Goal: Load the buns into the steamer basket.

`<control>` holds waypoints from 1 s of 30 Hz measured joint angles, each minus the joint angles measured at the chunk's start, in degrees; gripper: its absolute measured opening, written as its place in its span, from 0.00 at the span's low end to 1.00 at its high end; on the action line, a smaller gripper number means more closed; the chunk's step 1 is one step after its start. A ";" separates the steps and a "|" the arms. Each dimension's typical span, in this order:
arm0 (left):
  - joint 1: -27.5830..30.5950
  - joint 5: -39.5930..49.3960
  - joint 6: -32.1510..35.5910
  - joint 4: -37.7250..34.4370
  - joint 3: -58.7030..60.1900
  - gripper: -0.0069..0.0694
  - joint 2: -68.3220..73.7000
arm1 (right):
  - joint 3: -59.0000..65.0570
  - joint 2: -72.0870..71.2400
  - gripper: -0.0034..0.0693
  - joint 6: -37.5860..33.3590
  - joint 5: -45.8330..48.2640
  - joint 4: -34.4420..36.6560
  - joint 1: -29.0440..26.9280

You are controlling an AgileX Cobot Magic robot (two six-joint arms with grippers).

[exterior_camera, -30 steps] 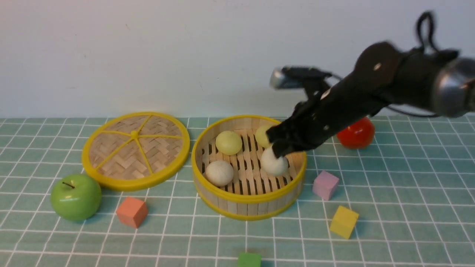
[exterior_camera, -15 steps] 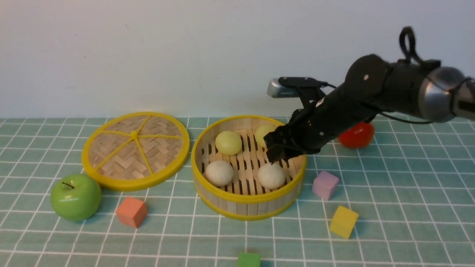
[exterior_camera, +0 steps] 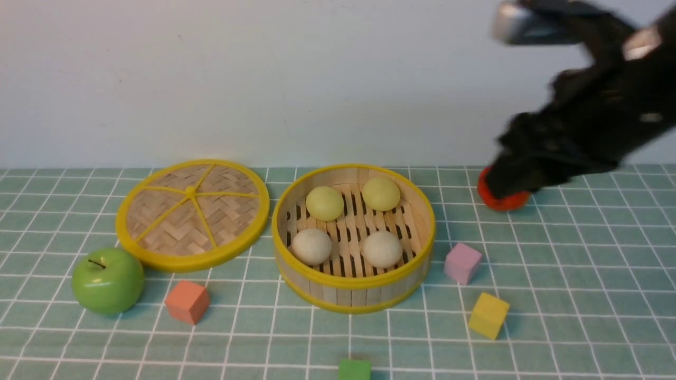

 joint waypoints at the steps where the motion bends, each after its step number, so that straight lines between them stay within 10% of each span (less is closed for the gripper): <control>1: 0.00 0.00 0.00 0.00 0.00 0.40 0.00 | 1.22 -3.56 0.39 0.82 0.46 -0.85 0.08; 9: 0.00 0.00 0.00 0.00 0.00 0.40 0.00 | 20.80 -29.51 0.02 5.56 -5.48 -9.54 0.19; 30: 0.00 0.00 0.00 0.06 0.00 0.40 0.00 | 58.74 -73.91 0.03 7.29 -31.66 -23.04 -4.68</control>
